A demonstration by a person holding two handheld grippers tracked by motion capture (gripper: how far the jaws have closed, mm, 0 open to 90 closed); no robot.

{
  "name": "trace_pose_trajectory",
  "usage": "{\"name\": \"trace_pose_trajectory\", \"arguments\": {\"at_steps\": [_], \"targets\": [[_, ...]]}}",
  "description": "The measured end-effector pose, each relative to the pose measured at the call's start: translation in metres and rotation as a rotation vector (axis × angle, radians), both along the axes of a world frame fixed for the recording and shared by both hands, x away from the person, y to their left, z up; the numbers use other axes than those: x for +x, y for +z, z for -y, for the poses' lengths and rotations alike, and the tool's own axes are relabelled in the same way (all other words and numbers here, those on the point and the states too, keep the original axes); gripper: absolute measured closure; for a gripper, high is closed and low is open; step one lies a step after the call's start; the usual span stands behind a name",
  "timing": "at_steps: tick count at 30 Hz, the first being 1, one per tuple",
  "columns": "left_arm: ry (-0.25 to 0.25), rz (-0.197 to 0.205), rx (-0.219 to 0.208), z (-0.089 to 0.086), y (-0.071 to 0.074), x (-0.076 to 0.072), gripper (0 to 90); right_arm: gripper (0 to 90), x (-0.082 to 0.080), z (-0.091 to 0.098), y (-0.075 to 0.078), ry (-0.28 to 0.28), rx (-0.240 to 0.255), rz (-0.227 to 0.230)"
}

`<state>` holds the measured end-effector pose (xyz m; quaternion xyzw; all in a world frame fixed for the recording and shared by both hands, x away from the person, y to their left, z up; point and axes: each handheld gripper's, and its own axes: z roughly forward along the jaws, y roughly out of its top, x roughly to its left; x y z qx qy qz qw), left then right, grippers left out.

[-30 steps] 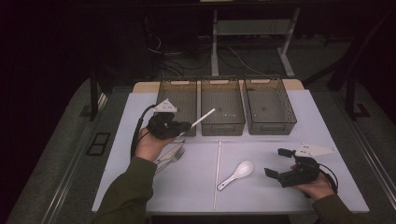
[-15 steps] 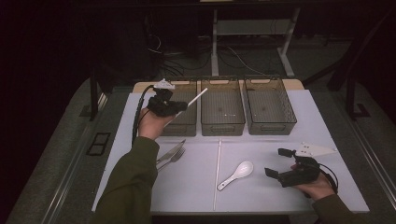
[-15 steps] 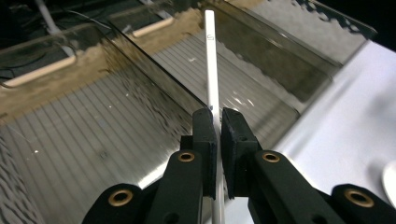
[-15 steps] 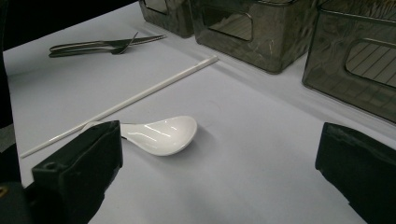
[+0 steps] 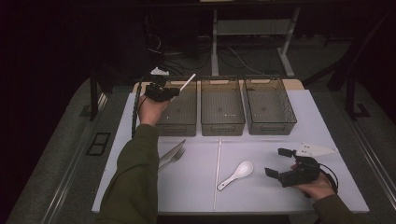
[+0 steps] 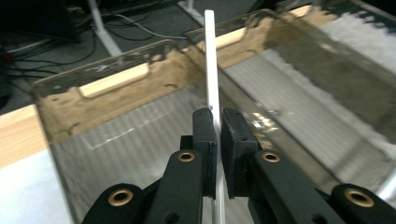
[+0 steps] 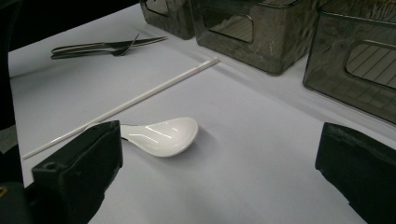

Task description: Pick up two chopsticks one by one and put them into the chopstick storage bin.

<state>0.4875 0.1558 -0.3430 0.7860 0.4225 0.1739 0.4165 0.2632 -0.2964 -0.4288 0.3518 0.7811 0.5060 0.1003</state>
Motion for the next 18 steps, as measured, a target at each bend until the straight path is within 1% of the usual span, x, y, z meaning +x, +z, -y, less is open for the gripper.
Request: {"name": "trace_pose_trajectory", "arguments": {"at_steps": [2,3,5,8,11,14,15,16,18], "targets": [[0.02,-0.004,-0.013,-0.002,-0.003,0.004,83.6,0.7,0.0,0.0,0.0,0.001,0.001,0.002],[0.028,-0.007,-0.01,-0.003,-0.005,0.006,83.6,0.7,0.0,0.0,0.0,0.001,0.002,0.001],[0.045,-0.012,-0.019,-0.004,-0.009,0.009,83.6,0.7,0.0,0.0,0.0,0.002,0.003,0.001],[0.054,-0.014,-0.023,-0.003,-0.014,0.012,83.5,0.7,0.0,0.0,0.0,0.001,0.007,-0.001],[0.055,-0.018,-0.008,-0.002,-0.018,0.015,83.6,0.7,0.0,0.0,0.001,0.002,0.008,0.003],[0.056,-0.031,0.004,-0.001,-0.023,0.016,83.5,0.7,0.0,0.0,0.001,0.002,0.01,0.006],[0.052,-0.034,0.02,0.0,-0.024,0.017,83.5,0.7,0.0,0.0,0.001,0.002,0.011,0.005],[0.054,-0.037,0.025,0.0,-0.025,0.018,83.5,0.7,0.0,0.0,0.001,0.002,0.011,0.005],[0.055,-0.043,0.025,0.0,-0.027,0.019,83.5,0.7,-0.001,0.0,0.001,0.003,0.01,0.005]]}}
